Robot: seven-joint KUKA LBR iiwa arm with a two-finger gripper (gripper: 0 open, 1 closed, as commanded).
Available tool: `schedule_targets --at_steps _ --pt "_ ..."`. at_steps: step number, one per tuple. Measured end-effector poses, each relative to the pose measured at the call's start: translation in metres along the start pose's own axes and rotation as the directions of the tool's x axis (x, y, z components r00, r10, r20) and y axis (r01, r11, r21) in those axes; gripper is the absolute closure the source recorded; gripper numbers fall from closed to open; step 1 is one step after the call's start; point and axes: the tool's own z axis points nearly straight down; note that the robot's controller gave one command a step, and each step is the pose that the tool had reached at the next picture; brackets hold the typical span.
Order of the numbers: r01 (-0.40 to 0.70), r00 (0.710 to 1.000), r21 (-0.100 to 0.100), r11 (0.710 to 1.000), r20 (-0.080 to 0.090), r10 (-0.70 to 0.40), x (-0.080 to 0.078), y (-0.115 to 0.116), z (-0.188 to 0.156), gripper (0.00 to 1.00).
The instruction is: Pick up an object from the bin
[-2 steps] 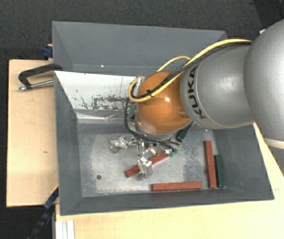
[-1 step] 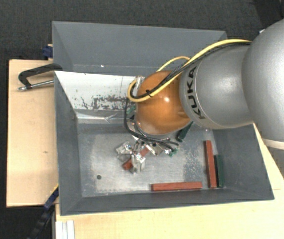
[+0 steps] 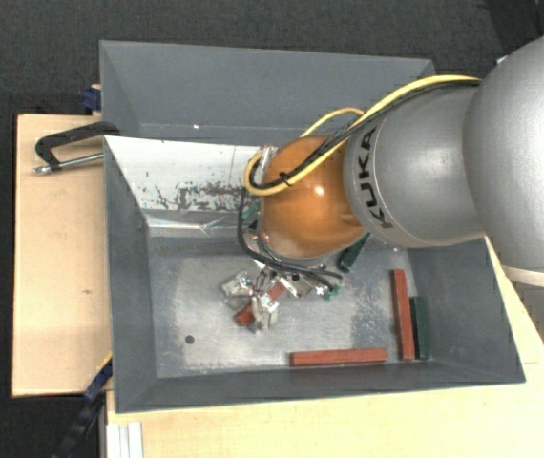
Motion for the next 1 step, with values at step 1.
schedule_targets --at_steps 1 --pt "-0.005 1.000 0.005 1.000 0.009 0.005 0.0159 0.0137 -0.1721 1.00"
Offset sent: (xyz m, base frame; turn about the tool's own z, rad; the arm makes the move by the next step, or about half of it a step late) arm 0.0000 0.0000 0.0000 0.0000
